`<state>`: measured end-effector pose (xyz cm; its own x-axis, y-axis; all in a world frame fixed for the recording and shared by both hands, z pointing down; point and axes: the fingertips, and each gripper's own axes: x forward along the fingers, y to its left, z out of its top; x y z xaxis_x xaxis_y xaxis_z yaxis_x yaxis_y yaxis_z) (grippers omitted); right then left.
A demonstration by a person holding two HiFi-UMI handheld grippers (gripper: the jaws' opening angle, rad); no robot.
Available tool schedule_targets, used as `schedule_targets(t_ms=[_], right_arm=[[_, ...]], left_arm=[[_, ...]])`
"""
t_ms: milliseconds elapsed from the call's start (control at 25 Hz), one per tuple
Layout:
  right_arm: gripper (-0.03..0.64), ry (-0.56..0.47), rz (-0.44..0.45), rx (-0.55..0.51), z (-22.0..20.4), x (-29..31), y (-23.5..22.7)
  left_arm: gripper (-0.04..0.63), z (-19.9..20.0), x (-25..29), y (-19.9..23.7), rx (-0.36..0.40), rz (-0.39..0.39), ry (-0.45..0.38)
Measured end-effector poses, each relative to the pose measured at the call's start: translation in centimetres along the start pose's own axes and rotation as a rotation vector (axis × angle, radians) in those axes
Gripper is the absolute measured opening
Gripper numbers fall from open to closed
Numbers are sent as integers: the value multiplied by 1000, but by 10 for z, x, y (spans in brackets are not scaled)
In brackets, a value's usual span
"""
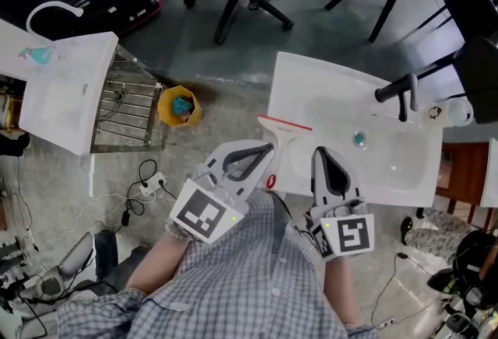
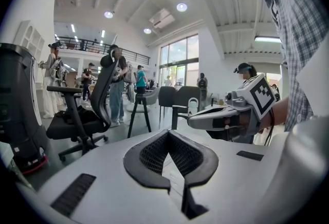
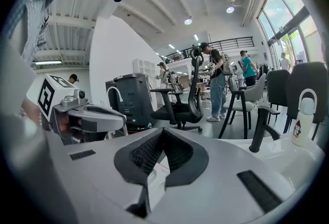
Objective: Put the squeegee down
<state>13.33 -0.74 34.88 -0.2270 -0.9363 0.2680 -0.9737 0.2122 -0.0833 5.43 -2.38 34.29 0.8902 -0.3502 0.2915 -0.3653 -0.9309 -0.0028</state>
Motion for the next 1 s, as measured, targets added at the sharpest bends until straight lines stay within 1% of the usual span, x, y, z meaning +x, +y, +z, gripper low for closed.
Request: schedule_targets(t_ms=[560, 1000], right_arm=[[9, 16, 3, -4, -4, 0, 2], [9, 28, 23, -9, -5, 1, 6]], left_arm=[[5, 1, -1, 2, -2, 4, -4], [5, 0, -2, 1, 1, 3, 1]])
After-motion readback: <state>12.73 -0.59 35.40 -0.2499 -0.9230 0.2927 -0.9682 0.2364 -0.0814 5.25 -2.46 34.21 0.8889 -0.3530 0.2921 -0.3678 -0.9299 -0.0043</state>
